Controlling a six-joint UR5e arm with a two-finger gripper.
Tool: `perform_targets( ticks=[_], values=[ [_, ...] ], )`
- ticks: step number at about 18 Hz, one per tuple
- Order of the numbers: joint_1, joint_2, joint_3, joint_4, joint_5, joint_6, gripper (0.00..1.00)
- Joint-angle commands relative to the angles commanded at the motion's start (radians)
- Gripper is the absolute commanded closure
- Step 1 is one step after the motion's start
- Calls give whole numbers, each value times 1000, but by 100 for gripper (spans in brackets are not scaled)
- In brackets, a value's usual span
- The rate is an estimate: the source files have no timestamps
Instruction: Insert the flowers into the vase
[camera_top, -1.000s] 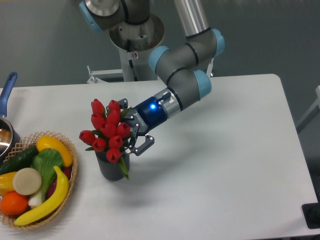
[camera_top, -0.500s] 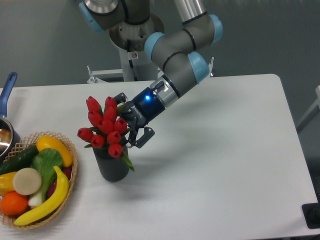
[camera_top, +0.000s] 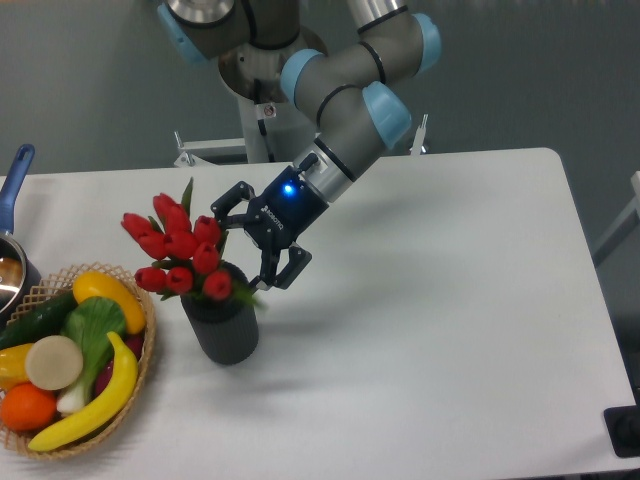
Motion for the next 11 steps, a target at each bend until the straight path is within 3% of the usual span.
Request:
perform_targets(
  ticks=[5,10,11],
  values=[
    [15,78,45,-8,478,-3,0],
    [164,103,144,-12,577,-11,0],
    [194,101,179,-37,620,-3,0]
  ],
)
